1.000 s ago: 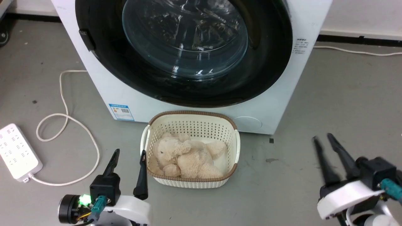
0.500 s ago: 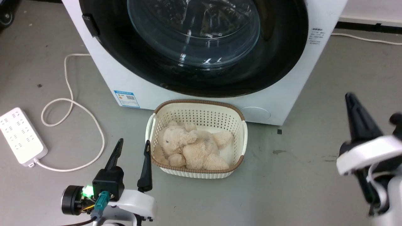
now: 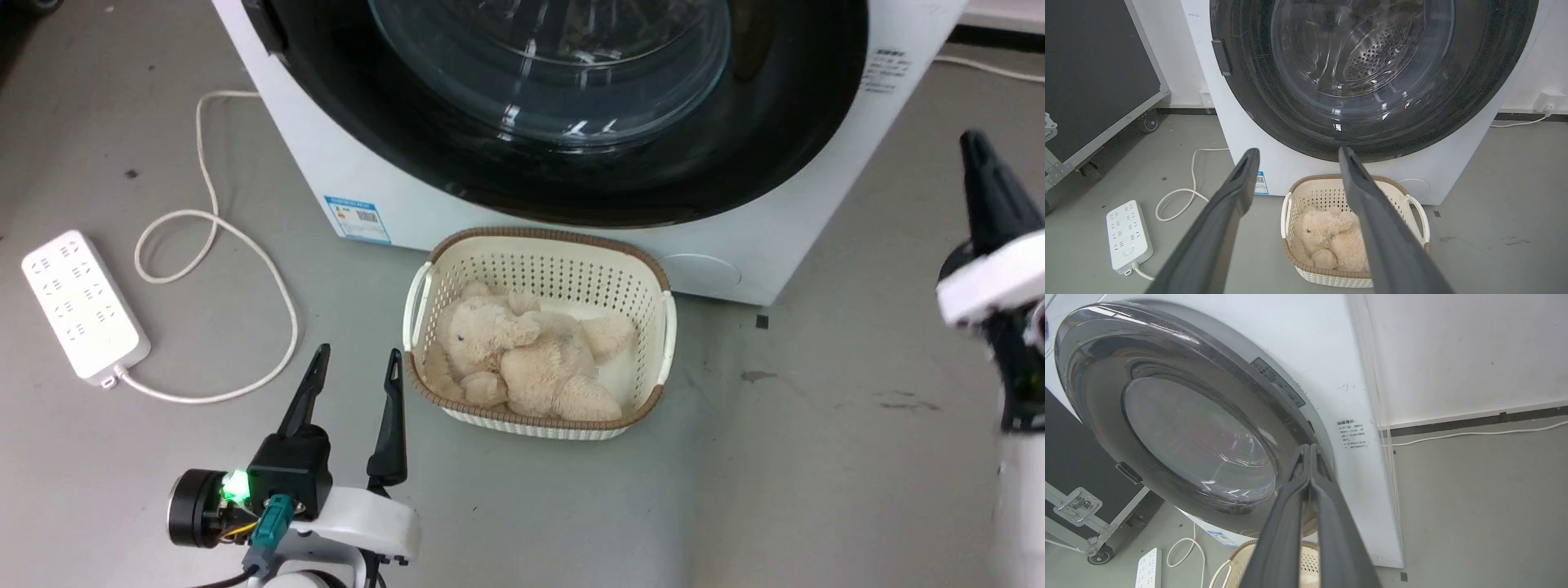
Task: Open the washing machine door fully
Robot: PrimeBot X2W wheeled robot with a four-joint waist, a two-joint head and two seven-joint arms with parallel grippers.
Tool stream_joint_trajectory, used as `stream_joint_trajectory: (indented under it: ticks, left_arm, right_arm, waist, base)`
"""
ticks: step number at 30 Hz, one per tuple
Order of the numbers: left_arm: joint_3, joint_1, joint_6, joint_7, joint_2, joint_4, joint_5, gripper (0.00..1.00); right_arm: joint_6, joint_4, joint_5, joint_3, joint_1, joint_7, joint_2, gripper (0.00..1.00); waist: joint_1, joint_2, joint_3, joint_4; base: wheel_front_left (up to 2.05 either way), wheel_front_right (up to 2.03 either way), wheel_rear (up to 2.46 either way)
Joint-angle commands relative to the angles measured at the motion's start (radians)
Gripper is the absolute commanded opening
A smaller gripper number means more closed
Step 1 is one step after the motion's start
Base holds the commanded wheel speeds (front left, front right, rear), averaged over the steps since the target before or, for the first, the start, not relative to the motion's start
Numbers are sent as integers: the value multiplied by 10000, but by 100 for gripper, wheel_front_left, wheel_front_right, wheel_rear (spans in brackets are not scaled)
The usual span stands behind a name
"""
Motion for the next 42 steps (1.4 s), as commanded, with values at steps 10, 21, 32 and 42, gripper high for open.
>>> stream_joint_trajectory:
  ticks: [10, 21, 32, 42]
  left_arm:
    - [-246, -410, 171, -311, 52, -201, -19, 100]
    - [-531, -645, 342, -540, 49, -276, -28, 100]
    - [-829, -913, 565, -813, 43, -422, -88, 100]
    - [-1065, -1132, 768, -1022, 36, -407, -135, 100]
  right_arm:
    - [-5, 1769, 847, -1237, -2470, 1297, 134, 0]
    - [-6, 3941, 1122, -2715, -4814, 2974, 68, 0]
    - [-7, 5559, 987, -4215, -6966, 4463, -199, 0]
    - [-8, 6195, 982, -4910, -7579, 5972, -135, 0]
  waist:
    - [-1, 0, 630, 304]
    - [-1, 0, 1215, 674]
    - [-1, 0, 1835, 1078]
    - [-1, 0, 1959, 1232]
  base:
    - [0, 0, 0]
    - [0, 0, 0]
    - [0, 0, 0]
    - [0, 0, 0]
